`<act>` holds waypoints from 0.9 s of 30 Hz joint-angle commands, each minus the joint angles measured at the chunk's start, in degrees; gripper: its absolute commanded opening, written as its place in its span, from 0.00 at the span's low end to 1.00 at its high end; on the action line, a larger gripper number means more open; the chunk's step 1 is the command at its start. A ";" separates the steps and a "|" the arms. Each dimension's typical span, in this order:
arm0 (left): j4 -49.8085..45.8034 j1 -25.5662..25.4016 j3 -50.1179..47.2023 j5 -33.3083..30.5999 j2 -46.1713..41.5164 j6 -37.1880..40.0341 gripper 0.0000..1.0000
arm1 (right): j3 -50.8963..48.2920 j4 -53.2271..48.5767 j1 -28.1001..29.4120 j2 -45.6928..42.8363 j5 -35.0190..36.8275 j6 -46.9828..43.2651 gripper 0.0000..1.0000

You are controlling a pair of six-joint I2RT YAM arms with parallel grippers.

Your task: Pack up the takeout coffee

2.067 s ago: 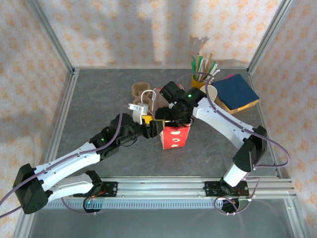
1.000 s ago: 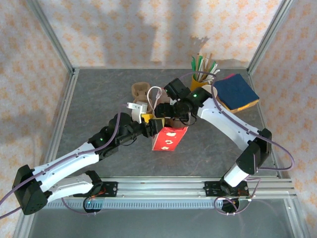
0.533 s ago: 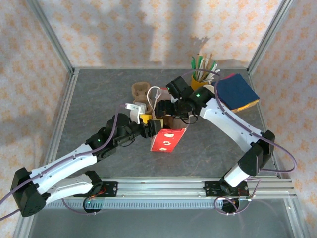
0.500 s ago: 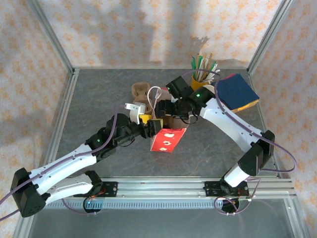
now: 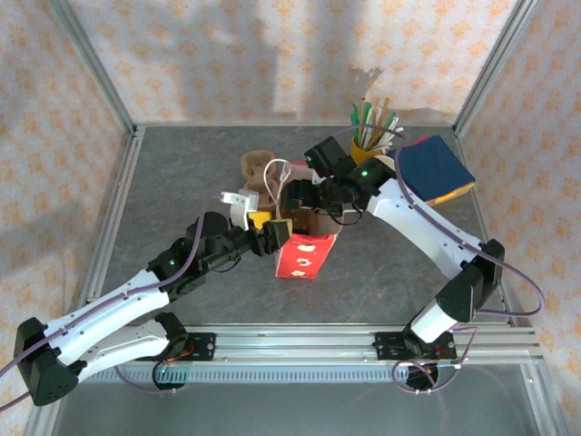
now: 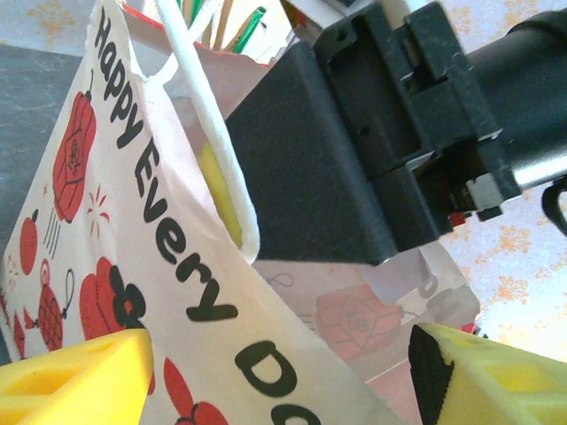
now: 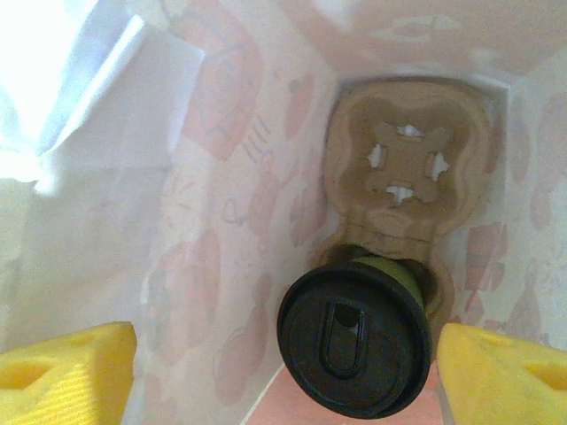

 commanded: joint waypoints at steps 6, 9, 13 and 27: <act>-3.44 0.90 -0.87 -2.80 -2.95 -0.67 0.74 | 3.43 3.48 -0.27 -2.16 -2.98 1.14 0.87; -3.87 1.04 -0.85 -2.89 -3.67 -0.66 0.74 | 4.40 5.31 -0.27 -3.28 -3.98 1.10 0.87; -4.64 1.21 -0.46 -3.18 -3.98 -0.67 0.74 | 6.13 6.61 -0.36 -4.47 -4.02 1.08 0.87; -12.16 1.70 8.19 -7.06 -3.34 3.01 0.75 | 14.21 5.71 -17.20 -6.04 1.97 -5.18 0.87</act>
